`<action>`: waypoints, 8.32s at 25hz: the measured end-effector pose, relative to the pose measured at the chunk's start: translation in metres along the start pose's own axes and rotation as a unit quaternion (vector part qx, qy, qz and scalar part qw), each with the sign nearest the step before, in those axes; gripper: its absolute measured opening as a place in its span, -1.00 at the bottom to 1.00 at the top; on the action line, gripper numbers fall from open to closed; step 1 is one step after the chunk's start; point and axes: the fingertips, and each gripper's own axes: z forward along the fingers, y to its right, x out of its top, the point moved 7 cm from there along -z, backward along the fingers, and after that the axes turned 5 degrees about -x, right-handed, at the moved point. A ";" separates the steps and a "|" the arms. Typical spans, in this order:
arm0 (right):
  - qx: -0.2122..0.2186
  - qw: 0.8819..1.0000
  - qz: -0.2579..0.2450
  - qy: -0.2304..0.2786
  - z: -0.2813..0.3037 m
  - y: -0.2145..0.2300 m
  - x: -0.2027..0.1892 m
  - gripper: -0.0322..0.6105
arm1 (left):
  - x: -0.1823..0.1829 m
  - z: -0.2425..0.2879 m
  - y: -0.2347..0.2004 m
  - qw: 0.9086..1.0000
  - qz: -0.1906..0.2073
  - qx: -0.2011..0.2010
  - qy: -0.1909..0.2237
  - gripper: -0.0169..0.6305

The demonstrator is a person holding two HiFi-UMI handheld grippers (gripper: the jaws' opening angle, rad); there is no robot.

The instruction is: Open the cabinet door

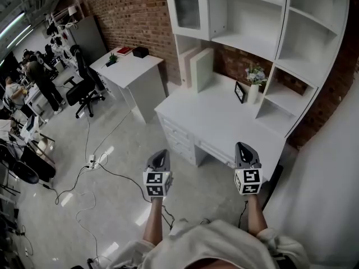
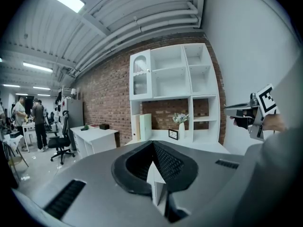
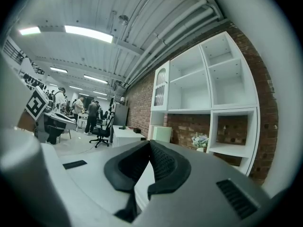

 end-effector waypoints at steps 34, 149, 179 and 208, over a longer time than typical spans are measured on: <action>-0.035 0.999 -0.017 -0.028 0.270 -0.032 0.015 -0.86 | 0.036 0.233 -0.182 0.998 -0.009 -0.063 0.011 -0.87; -0.049 0.993 -0.019 0.105 0.629 0.100 0.160 -0.38 | 0.145 0.565 -0.266 0.990 0.027 -0.136 0.038 -0.87; -0.012 0.992 -0.016 0.121 0.596 0.076 0.164 -0.58 | 0.139 0.520 -0.285 0.995 0.024 -0.092 0.037 -0.87; 0.062 0.986 -0.024 0.151 0.562 -0.007 0.179 -0.61 | 0.140 0.465 -0.318 0.999 0.011 -0.007 0.045 -0.87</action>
